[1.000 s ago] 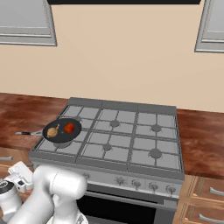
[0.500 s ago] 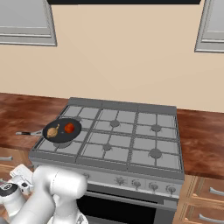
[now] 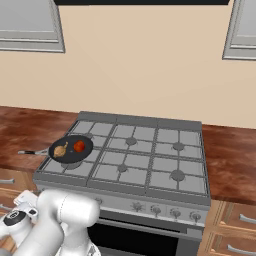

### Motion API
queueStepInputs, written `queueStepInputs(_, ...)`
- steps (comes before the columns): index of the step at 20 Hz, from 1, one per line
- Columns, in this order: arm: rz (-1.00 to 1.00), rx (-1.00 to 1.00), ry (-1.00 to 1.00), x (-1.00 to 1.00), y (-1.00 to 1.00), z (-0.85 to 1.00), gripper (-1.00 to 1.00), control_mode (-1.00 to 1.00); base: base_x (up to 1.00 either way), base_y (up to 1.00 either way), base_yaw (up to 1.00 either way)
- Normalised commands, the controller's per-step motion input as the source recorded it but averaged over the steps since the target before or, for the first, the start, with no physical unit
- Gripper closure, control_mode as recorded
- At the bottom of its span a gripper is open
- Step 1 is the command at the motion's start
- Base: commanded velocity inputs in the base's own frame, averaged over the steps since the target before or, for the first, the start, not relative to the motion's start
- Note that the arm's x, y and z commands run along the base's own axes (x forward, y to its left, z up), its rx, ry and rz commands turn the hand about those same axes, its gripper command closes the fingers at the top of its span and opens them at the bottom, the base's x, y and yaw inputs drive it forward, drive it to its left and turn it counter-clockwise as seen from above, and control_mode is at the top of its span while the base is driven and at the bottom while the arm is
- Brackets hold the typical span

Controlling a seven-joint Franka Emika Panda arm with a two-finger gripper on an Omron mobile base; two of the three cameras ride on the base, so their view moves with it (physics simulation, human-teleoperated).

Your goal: Place the pan on the front left burner on the stove. Then place the tomato and the onion in the pan and turn on the front left burner.

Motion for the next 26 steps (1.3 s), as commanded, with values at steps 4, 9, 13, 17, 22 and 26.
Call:
queueStepInputs(4, 0.07, 0.00, 0.00, 0.12, 0.00, 0.00, 1.00, -1.00, 0.00, 0.00, 0.00)
queueStepInputs(9, 0.04, 0.00, 0.00, 0.14, 0.00, 0.00, 1.00, -1.00, 0.00, 0.00, 0.00)
queueStepInputs(13, 0.04, 0.00, -0.01, 0.07, 0.00, 0.00, 1.00, -1.00, 0.00, 0.00, 0.00)
queueStepInputs(17, 0.04, -0.08, 0.00, 0.03, 0.00, 0.00, 1.00, -1.00, 0.00, 0.00, 0.00)
queueStepInputs(22, 0.09, -0.20, 0.00, 0.10, 0.00, 0.00, 1.00, -1.00, 0.00, 0.00, 0.00)
queueStepInputs(26, 0.11, -0.40, 0.04, 0.11, 0.00, 0.01, 1.00, -1.00, 0.00, 0.00, 0.00)
